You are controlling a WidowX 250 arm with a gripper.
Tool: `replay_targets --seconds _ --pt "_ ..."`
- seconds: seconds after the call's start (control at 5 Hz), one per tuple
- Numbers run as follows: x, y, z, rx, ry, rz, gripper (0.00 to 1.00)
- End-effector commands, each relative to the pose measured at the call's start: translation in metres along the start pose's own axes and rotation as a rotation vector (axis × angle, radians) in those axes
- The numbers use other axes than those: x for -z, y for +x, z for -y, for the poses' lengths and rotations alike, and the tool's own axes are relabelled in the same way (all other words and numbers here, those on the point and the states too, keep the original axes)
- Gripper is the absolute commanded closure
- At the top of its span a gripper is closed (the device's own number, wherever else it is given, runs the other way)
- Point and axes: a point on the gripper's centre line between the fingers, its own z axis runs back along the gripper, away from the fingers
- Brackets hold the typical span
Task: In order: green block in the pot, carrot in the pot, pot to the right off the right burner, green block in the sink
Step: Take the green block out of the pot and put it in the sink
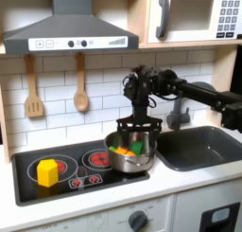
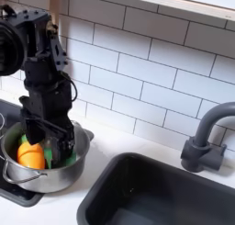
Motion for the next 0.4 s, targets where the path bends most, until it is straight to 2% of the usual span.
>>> replay_targets --seconds 0.0,0.2 --pt "0.0082 0.0033 -0.0049 0.052 0.006 -0.001 0.00" --pt "0.0087 0.0057 -0.0114 0.058 0.009 0.006 0.00"
